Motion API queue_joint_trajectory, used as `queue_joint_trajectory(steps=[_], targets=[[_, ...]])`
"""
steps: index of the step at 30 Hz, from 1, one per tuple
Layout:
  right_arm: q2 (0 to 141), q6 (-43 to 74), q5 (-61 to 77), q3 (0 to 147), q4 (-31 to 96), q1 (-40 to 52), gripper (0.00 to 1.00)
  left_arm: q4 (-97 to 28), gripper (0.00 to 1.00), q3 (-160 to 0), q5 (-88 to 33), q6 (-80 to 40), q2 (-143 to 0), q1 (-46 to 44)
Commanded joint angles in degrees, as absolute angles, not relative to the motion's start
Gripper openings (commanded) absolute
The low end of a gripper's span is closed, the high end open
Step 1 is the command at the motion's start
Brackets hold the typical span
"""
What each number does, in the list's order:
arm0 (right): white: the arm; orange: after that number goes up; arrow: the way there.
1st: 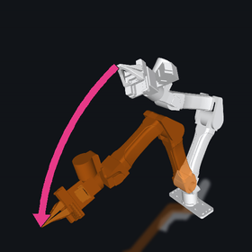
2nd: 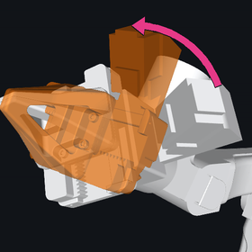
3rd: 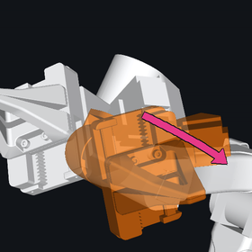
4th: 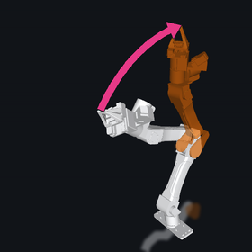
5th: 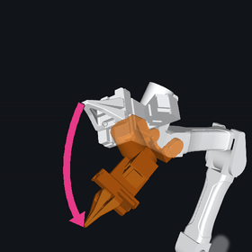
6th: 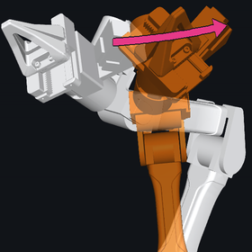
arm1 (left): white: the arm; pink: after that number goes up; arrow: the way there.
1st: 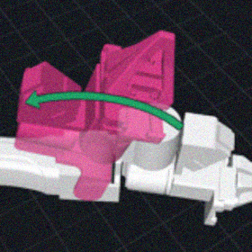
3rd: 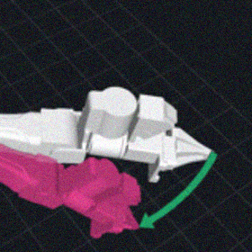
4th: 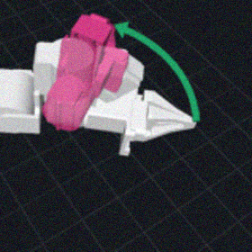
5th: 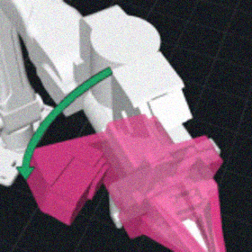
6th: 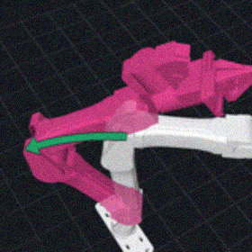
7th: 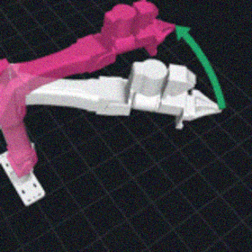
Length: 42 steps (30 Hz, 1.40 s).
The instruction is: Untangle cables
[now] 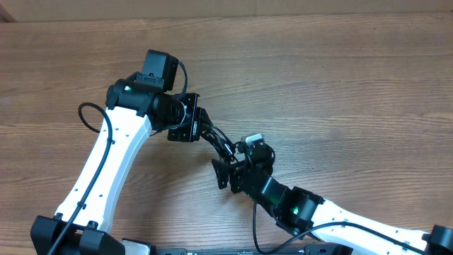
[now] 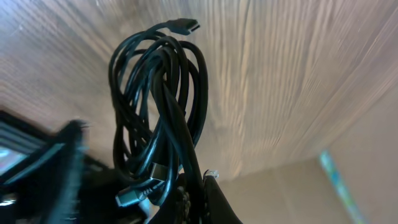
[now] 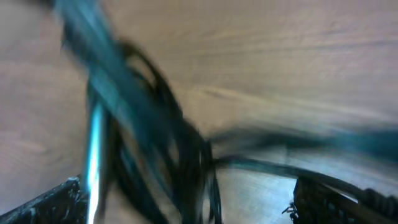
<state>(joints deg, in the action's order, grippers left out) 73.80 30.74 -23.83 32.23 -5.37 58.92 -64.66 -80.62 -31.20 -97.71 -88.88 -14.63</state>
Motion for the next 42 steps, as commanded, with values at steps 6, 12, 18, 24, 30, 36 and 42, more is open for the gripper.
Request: queue_joint_trajectory(steps=[6, 12, 18, 24, 30, 36, 42], targets=[[73.73, 29.06, -22.22, 33.26, -12.43, 57.19, 0.32, -65.91, 0.04, -82.11, -38.5, -91.88, -87.0, -15.05], [72.4, 35.51, -18.79, 33.26, -11.57, 57.06, 0.04, -65.39, 0.44, -82.11, -31.59, -83.96, -87.0, -15.03], [68.31, 42.87, -8.88, 33.26, -6.98, 52.77, 0.04, -57.58, 1.0, -82.11, -24.58, -48.66, -87.0, -14.35], [63.86, 45.01, 14.2, 33.26, -4.54, 42.65, 0.04, -61.08, 1.0, -82.08, -25.3, -16.82, -87.0, -14.22], [63.02, 45.34, 32.36, 33.26, -3.99, 34.98, 0.04, -62.94, 0.99, -81.76, -25.34, -1.32, -87.0, -16.88], [63.02, 46.94, 38.39, 33.26, -1.78, 29.47, 0.04, -62.85, 0.9, -81.76, -25.58, 4.93, -87.0, -18.04], [63.02, 46.94, 44.73, 33.26, -1.63, 25.15, 0.04, -65.12, 0.92, -81.69, -27.27, 12.38, -87.0, -18.04]])
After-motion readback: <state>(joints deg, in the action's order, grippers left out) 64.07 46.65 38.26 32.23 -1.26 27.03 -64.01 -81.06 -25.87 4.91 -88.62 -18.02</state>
